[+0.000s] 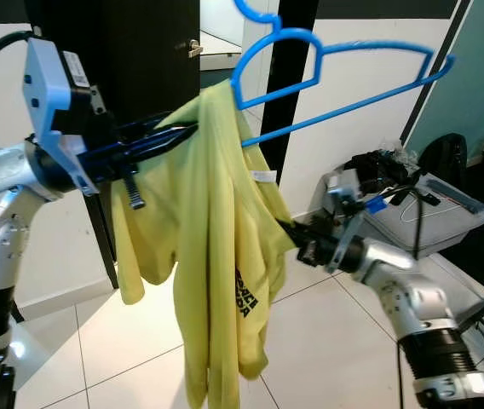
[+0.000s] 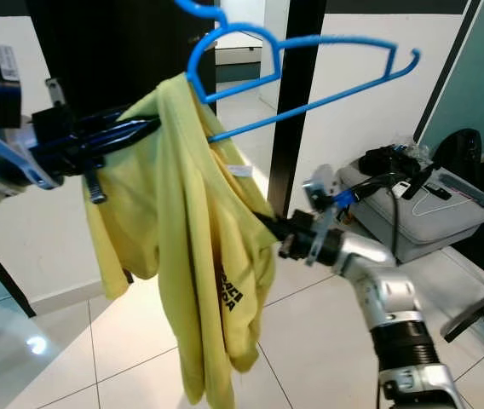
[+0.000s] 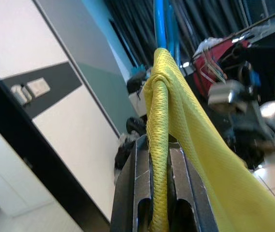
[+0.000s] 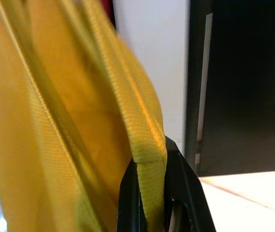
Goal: Hang hanger
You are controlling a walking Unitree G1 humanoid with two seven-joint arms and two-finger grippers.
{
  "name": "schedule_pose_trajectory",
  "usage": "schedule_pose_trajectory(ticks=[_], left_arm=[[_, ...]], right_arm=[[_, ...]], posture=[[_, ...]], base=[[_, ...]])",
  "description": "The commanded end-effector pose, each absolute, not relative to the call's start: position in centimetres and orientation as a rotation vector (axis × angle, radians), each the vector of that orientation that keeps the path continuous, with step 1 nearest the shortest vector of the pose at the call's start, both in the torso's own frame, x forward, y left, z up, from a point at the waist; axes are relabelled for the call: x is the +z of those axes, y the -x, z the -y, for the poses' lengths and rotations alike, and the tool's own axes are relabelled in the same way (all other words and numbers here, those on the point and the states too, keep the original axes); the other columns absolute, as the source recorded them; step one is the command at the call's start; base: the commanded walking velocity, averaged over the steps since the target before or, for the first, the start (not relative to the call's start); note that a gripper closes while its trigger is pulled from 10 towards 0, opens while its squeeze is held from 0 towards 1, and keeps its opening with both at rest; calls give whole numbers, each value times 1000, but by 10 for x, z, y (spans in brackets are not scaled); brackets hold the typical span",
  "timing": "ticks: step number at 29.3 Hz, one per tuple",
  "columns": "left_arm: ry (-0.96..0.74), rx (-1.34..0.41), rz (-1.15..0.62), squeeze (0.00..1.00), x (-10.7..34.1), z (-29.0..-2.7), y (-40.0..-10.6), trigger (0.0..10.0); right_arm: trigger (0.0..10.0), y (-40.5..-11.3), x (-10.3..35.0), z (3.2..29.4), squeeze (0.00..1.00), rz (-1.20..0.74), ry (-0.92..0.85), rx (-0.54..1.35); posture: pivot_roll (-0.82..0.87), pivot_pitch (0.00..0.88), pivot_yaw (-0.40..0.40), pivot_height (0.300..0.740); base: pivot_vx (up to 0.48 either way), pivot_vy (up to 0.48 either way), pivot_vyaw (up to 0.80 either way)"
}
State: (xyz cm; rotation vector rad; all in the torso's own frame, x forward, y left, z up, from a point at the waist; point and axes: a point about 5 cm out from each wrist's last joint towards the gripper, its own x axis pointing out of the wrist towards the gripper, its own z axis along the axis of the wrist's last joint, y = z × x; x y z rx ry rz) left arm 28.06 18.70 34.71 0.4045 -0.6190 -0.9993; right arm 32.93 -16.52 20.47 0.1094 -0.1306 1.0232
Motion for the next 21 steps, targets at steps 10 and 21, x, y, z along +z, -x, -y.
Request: schedule_pose_trajectory(ticks=[10, 21], left_arm=[[-468, -1161, 431, 0, 323, -196, -268, 10000], [-557, -1065, 424, 0, 321, -197, -274, 10000]], right_arm=[[0, -349, 227, 215, 0, 251, -271, 678], [549, -354, 227, 213, 0, 234, -301, 641]], posture=[[41, 0, -42, 740], [40, 0, -42, 740]], base=[[0, 0, 0], [0, 0, 0]])
